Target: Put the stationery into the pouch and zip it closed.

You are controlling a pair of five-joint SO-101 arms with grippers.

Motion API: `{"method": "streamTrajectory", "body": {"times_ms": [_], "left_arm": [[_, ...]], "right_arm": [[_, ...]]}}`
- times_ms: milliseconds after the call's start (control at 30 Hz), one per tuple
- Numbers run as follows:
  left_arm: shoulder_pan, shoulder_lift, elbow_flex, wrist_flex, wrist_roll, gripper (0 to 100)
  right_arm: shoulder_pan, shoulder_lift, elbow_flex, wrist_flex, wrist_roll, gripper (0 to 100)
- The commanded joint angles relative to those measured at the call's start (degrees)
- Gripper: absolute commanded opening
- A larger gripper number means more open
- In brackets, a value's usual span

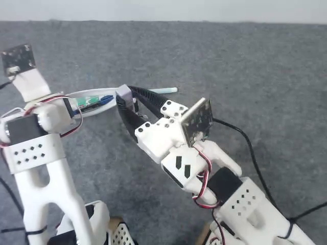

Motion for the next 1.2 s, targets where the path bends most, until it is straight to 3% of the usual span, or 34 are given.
{"method": "streamTrajectory", "body": {"times_ms": [0,500,1167], "left_arm": [[-0.2,-0.4,-0.3,-1.1,-0.8,1],[-0.1,-0.4,0.3,-1.3,-0.8,1],[-0.1,-0.6,0.8,-2.7,-0.8,1]], "right_arm": [[-0.6,-1.7,2.1,-11.5,1.1,0.6],[-0.6,17.0,3.4,-45.7,1.1,0.6],[-3.7,39.3,1.8,-57.6,1.1,0.6]]}}
